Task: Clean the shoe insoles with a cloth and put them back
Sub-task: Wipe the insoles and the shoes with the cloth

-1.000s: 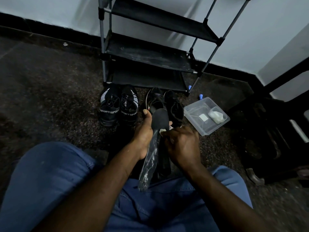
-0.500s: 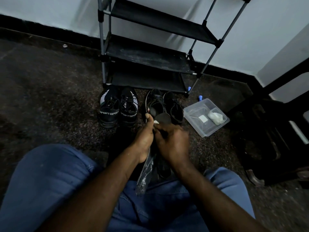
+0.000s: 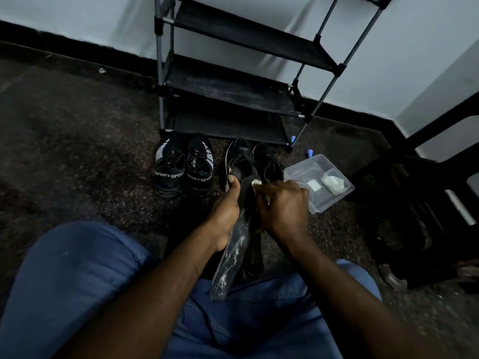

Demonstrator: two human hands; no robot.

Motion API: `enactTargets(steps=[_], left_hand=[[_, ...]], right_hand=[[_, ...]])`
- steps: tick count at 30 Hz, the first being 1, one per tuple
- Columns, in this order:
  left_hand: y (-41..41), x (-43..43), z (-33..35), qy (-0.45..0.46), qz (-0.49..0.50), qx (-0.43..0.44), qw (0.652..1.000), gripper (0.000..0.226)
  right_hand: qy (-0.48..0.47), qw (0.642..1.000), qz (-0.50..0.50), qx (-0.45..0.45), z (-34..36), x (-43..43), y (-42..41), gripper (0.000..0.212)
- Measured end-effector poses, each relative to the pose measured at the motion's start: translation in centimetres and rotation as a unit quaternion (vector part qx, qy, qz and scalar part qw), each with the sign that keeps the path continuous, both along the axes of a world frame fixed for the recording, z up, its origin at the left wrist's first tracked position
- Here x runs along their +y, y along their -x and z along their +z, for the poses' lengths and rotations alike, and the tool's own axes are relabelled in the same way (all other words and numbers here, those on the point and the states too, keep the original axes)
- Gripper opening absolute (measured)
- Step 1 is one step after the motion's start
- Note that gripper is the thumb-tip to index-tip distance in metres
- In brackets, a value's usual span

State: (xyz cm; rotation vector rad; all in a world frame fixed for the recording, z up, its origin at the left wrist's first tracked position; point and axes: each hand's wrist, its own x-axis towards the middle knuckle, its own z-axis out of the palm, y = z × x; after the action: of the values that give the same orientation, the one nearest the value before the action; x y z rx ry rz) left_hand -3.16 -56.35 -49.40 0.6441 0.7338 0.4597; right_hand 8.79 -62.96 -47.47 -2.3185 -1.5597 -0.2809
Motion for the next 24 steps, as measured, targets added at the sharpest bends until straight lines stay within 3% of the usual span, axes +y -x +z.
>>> enactTargets(steps=[6,13,21,24], left_hand=[[-0.2,0.5,-0.7,0.014,0.003,0.002,1.0,0.089],[-0.1,0.0,-0.4,-0.016,-0.004,0.013,1.0,0.072],[-0.1,0.5,-0.4,-0.042,0.02,0.047,0.998,0.079],[-0.1,0.8,-0.5,-0.046,0.018,0.047,0.998,0.082]], right_hand=[[0.01,0.999,0.035,-0.002,-2.0,-2.9,1.9,0.023],[-0.039,0.997,-0.048,0.048,-0.5,0.5,-0.6,0.023],[-0.115,0.982,0.053,0.143,-1.1,-0.5,4.0,0.024],[-0.101,0.987,0.054,0.111,-1.4,-0.9,3.9,0.021]])
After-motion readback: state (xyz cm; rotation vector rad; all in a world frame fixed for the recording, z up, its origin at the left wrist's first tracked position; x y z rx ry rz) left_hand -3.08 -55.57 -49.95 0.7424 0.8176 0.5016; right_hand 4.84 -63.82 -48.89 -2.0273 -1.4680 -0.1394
